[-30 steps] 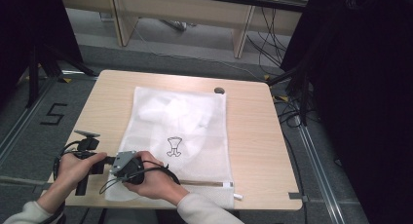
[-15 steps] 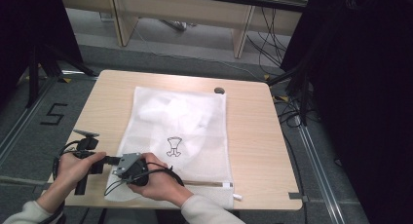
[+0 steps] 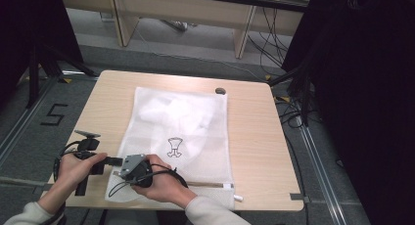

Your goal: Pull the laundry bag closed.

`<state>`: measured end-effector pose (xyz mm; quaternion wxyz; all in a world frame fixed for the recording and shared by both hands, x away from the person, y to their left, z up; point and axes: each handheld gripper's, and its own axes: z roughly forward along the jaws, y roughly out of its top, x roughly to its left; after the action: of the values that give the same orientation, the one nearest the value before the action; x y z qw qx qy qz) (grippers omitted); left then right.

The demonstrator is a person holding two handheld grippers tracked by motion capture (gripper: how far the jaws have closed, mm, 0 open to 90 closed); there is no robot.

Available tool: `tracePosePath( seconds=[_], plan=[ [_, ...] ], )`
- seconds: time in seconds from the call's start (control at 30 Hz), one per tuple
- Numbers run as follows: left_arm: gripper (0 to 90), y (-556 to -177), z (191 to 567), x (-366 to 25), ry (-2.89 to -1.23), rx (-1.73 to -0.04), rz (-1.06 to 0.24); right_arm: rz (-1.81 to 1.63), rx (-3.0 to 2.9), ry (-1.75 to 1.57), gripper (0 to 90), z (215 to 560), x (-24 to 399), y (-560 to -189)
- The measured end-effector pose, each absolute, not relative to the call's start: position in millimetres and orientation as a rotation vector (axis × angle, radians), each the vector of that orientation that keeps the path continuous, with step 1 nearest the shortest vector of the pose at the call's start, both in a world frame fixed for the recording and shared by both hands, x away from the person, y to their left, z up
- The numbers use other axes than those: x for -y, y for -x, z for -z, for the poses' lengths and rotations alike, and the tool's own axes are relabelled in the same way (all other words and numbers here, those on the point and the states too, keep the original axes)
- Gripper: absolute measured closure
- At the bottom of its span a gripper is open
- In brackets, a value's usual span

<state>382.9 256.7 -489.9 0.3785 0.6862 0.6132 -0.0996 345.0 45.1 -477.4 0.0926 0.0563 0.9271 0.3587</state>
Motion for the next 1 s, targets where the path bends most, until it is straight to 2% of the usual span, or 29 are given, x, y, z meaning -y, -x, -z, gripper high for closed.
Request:
tracePosePath(
  seconds=[1.0],
  plan=[
    [86.0, -383, 490, -255, -1.766, -1.575, 0.24, -1.081, -2.762, -0.213, 82.5, 479, -35, -344]
  ],
)
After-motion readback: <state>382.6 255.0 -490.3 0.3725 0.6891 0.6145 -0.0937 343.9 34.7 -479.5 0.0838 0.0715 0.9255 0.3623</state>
